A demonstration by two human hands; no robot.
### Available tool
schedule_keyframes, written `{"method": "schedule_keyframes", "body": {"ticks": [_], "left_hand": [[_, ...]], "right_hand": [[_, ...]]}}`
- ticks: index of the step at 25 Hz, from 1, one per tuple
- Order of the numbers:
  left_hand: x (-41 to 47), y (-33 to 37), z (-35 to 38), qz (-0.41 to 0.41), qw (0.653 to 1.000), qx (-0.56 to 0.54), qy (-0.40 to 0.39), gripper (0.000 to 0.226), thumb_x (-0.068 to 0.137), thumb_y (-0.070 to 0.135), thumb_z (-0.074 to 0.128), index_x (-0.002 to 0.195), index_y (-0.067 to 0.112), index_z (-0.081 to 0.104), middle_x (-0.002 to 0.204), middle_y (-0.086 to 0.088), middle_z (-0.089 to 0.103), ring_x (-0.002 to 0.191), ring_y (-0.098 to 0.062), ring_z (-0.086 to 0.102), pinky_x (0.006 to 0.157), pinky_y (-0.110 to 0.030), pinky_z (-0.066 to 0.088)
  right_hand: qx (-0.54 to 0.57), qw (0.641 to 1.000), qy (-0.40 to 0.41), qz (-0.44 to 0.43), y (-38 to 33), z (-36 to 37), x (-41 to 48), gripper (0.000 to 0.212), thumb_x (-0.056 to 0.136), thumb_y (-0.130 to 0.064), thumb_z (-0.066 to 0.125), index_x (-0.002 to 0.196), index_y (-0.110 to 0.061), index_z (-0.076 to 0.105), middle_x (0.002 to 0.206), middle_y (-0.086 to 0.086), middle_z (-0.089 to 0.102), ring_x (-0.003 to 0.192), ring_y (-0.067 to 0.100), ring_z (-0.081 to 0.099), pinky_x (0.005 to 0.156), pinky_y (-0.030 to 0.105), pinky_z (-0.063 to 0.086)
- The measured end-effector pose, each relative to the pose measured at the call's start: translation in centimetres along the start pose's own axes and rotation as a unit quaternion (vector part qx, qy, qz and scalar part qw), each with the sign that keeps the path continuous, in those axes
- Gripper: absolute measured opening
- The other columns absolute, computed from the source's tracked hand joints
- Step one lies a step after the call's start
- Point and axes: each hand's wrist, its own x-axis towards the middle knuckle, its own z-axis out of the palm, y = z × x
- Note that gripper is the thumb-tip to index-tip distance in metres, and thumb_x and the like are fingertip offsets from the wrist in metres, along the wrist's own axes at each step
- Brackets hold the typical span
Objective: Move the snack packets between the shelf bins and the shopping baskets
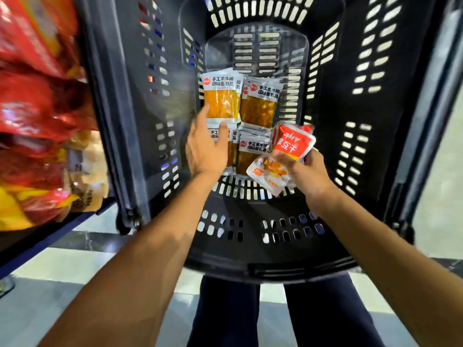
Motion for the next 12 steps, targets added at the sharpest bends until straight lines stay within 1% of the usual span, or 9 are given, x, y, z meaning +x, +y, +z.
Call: {"method": "schedule_keyframes", "body": {"ticks": [1, 2, 3, 4, 6, 7, 9, 10, 12], "left_hand": [[-1.5, 0.7, -1.3, 0.001, 1.0, -0.021, -0.023, 0.045, 0.095, 0.025, 0.053, 0.138, 0.016, 0.045, 0.131, 0.0, 0.057, 0.115, -0.012, 0.055, 0.098, -0.03, 0.041], [-3.2, 1.3, -2.6, -0.002, 0.998, -0.046, -0.046, 0.042, 0.095, 0.024, 0.054, 0.136, 0.015, 0.048, 0.118, 0.004, 0.063, 0.101, -0.008, 0.059, 0.091, -0.029, 0.047], [-5.1, 2.0, -4.1, -0.012, 0.995, -0.069, -0.066, 0.04, 0.095, 0.024, 0.055, 0.133, 0.015, 0.051, 0.108, 0.009, 0.064, 0.09, -0.004, 0.059, 0.085, -0.028, 0.049], [-6.9, 2.4, -5.3, -0.028, 0.993, -0.083, -0.082, 0.038, 0.094, 0.024, 0.056, 0.131, 0.015, 0.054, 0.108, 0.009, 0.064, 0.089, -0.005, 0.059, 0.087, -0.031, 0.049], [-11.4, 3.6, -8.5, -0.051, 0.99, -0.083, -0.103, 0.035, 0.093, 0.026, 0.057, 0.128, 0.019, 0.057, 0.12, 0.004, 0.064, 0.107, -0.016, 0.06, 0.1, -0.041, 0.045], [-14.0, 4.5, -10.5, -0.054, 0.989, -0.084, -0.111, 0.034, 0.093, 0.027, 0.057, 0.127, 0.02, 0.058, 0.122, 0.002, 0.064, 0.111, -0.019, 0.058, 0.102, -0.041, 0.043], [-19.2, 6.1, -14.5, -0.056, 0.986, -0.095, -0.122, 0.032, 0.093, 0.025, 0.058, 0.125, 0.018, 0.06, 0.118, 0.0, 0.065, 0.111, -0.02, 0.059, 0.099, -0.033, 0.044], [-21.7, 6.7, -16.5, -0.05, 0.986, -0.101, -0.126, 0.031, 0.093, 0.022, 0.059, 0.123, 0.016, 0.06, 0.116, -0.001, 0.066, 0.11, -0.02, 0.06, 0.096, -0.03, 0.045], [-25.8, 7.5, -20.0, -0.041, 0.984, -0.104, -0.141, 0.031, 0.092, 0.019, 0.059, 0.123, 0.016, 0.06, 0.115, 0.002, 0.065, 0.111, -0.018, 0.06, 0.096, -0.029, 0.045]], "right_hand": [[-0.007, 1.0, -0.011, -0.015, -0.5, -0.3, -1.5, 0.02, 0.086, -0.012, 0.065, 0.084, -0.026, 0.051, 0.085, -0.01, 0.06, 0.076, 0.001, 0.058, 0.057, 0.008, 0.044], [-0.014, 0.999, -0.031, -0.026, -0.8, -0.7, -3.2, 0.018, 0.086, -0.011, 0.065, 0.085, -0.025, 0.053, 0.085, -0.009, 0.062, 0.075, 0.001, 0.058, 0.055, 0.006, 0.045], [-0.018, 0.998, -0.05, -0.031, -1.1, -1.2, -5.3, 0.018, 0.086, -0.009, 0.065, 0.086, -0.023, 0.055, 0.085, -0.007, 0.063, 0.075, 0.002, 0.059, 0.057, 0.007, 0.046], [-0.021, 0.997, -0.065, -0.032, -1.1, -1.7, -7.1, 0.019, 0.084, -0.007, 0.066, 0.085, -0.023, 0.056, 0.084, -0.006, 0.064, 0.073, 0.003, 0.061, 0.061, 0.012, 0.049], [-0.027, 0.997, -0.069, -0.033, -1.5, -3.2, -11.6, 0.02, 0.081, -0.005, 0.069, 0.083, -0.022, 0.058, 0.081, -0.005, 0.065, 0.068, 0.003, 0.062, 0.069, 0.024, 0.05], [-0.028, 0.997, -0.066, -0.035, -1.9, -4.1, -14.2, 0.021, 0.08, -0.004, 0.069, 0.082, -0.021, 0.058, 0.08, -0.004, 0.065, 0.066, 0.004, 0.062, 0.072, 0.028, 0.05], [-0.027, 0.997, -0.068, -0.035, -2.6, -6.0, -19.7, 0.021, 0.08, 0.0, 0.068, 0.081, -0.019, 0.059, 0.079, -0.001, 0.064, 0.067, 0.01, 0.061, 0.075, 0.035, 0.05], [-0.03, 0.996, -0.07, -0.036, -2.7, -6.9, -22.4, 0.021, 0.08, 0.002, 0.067, 0.081, -0.018, 0.059, 0.08, 0.002, 0.065, 0.07, 0.014, 0.062, 0.077, 0.038, 0.051], [-0.045, 0.996, -0.066, -0.049, -2.9, -8.3, -27.5, 0.018, 0.08, 0.002, 0.067, 0.082, -0.014, 0.062, 0.084, 0.01, 0.067, 0.076, 0.023, 0.064, 0.081, 0.043, 0.053]]}}
